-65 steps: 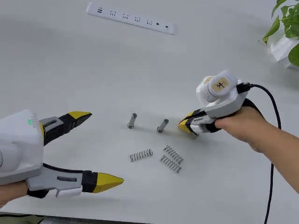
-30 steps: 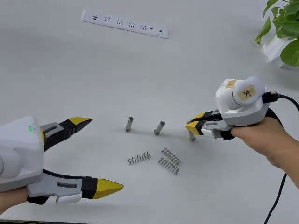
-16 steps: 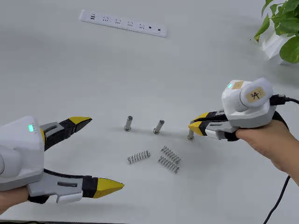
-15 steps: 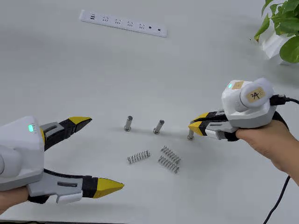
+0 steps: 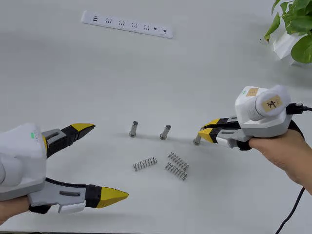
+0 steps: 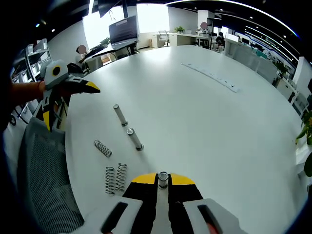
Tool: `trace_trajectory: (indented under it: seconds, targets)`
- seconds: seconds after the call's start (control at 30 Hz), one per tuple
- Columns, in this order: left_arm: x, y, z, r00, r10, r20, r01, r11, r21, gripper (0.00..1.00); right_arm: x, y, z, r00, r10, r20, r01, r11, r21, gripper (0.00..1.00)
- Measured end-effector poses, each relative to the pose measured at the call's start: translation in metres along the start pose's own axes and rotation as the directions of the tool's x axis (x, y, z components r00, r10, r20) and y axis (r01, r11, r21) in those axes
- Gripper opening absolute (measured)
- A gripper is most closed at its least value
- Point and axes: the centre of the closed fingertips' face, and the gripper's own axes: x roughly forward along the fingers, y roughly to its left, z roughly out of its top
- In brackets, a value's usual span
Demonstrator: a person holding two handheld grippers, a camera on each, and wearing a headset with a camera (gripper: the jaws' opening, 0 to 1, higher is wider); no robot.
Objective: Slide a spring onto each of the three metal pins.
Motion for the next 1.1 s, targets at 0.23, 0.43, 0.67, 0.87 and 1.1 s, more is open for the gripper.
trace_trajectory:
  seconds: [0.23,0.43,0.67,0.87,1.1]
  targets:
    - [0.0004,-0.0002,0.0007,1.0,-0.001,0.001,0.001,1.0,0.001,0.97,-0.0001,-0.0004,-0.0009,0.9999,-0.006,0.01,0.006,1.0,-0.004,0.04]
    - [0.0001,-0.001,0.0003,1.0,-0.003,-0.001,0.003,1.0,-0.001,0.97,0.0002,-0.0002,0.0001,0.9997,-0.012,0.022,0.012,1.0,-0.004,0.04]
    - [0.0005,-0.0006,0.0012,1.0,-0.004,0.001,0.004,1.0,-0.002,0.97,0.0001,0.0006,0.0013,0.999,-0.021,0.039,0.022,1.0,-0.013,0.04]
    - [0.001,-0.0013,0.0015,1.0,-0.006,0.002,0.006,1.0,-0.001,0.97,-0.0003,0.0009,0.0013,0.9983,-0.029,0.051,0.03,0.999,-0.02,0.04]
    - [0.0016,-0.002,0.0012,1.0,-0.008,0.001,0.008,1.0,-0.001,0.96,-0.0012,0.0026,0.0005,0.998,-0.029,0.056,0.031,0.999,-0.034,0.04]
